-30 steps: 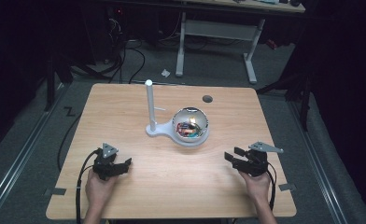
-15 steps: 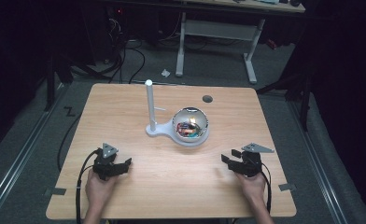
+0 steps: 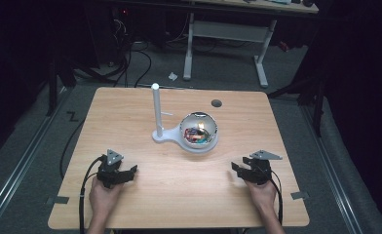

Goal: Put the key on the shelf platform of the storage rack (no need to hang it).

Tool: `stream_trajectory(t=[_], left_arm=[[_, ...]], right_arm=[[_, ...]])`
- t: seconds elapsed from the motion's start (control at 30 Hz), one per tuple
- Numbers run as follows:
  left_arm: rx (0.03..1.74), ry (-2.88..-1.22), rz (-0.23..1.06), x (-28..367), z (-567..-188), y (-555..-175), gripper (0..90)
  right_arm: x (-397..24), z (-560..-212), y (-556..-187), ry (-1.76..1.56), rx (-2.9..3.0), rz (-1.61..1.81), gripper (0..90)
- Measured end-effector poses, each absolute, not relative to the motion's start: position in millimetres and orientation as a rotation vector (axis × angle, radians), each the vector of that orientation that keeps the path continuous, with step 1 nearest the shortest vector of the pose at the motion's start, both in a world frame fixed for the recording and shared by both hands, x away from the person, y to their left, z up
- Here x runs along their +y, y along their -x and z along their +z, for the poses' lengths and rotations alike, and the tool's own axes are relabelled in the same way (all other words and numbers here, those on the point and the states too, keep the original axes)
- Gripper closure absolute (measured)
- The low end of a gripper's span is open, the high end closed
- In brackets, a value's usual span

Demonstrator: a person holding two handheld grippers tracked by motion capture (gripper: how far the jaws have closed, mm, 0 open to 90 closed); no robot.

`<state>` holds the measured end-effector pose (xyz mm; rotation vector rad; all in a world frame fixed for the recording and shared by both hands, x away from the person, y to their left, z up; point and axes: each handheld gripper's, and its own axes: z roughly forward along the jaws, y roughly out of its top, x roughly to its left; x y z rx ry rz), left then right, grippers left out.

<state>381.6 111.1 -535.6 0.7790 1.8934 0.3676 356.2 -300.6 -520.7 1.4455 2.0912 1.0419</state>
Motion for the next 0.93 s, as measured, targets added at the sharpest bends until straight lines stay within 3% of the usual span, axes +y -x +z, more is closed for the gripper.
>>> stream_trajectory(t=[0.93], left_arm=[[1.892, -0.78, 0.368, 111, -536, -382, 27.2]], right_arm=[[-290, -531, -363, -1.405, 2.103, 0.892, 38.4]])
